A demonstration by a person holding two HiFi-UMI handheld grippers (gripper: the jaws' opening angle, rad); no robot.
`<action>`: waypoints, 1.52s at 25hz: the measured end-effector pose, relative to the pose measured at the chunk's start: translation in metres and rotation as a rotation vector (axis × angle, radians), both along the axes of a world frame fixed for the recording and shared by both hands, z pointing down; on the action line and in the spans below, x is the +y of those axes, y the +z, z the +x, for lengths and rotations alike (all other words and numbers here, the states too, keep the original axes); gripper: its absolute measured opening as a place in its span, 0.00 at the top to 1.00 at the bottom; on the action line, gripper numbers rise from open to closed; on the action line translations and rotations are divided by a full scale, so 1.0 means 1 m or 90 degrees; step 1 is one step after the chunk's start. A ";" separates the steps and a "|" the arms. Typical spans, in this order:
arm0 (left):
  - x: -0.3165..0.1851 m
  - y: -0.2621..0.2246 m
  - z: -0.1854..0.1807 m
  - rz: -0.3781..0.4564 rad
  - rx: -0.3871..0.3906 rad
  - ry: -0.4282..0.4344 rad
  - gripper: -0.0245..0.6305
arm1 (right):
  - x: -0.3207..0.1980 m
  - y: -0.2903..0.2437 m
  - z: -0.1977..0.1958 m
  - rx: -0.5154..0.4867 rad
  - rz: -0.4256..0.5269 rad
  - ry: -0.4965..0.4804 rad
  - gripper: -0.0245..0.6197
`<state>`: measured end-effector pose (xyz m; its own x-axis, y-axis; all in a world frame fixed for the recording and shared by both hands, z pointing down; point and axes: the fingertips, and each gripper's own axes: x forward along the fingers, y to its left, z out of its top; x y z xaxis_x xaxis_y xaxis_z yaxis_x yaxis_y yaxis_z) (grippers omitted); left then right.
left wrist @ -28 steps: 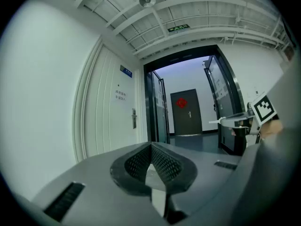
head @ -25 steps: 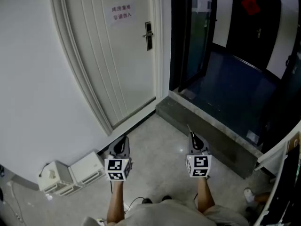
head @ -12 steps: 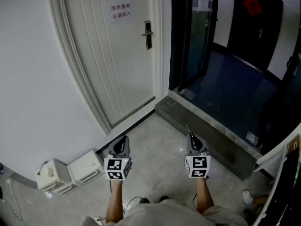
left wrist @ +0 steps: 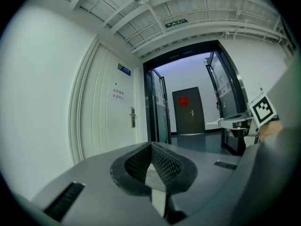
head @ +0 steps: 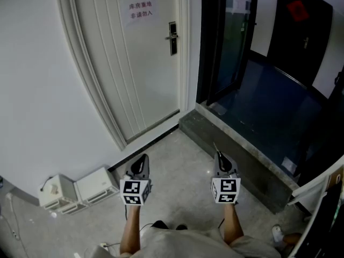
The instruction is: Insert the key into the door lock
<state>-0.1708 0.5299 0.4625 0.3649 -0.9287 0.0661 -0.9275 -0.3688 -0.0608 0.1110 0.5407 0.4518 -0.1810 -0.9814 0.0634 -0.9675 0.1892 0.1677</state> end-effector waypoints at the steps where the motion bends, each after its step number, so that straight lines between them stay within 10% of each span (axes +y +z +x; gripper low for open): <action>1: -0.002 0.001 0.002 -0.001 0.000 -0.002 0.94 | -0.003 0.001 0.002 0.000 -0.001 -0.003 0.92; 18: -0.100 0.024 0.029 -0.015 0.005 0.029 0.94 | -0.091 0.017 0.015 0.015 -0.009 0.003 0.92; 38: -0.448 -0.018 -0.012 0.022 0.032 0.100 0.94 | -0.411 -0.032 -0.045 0.050 0.018 0.054 0.92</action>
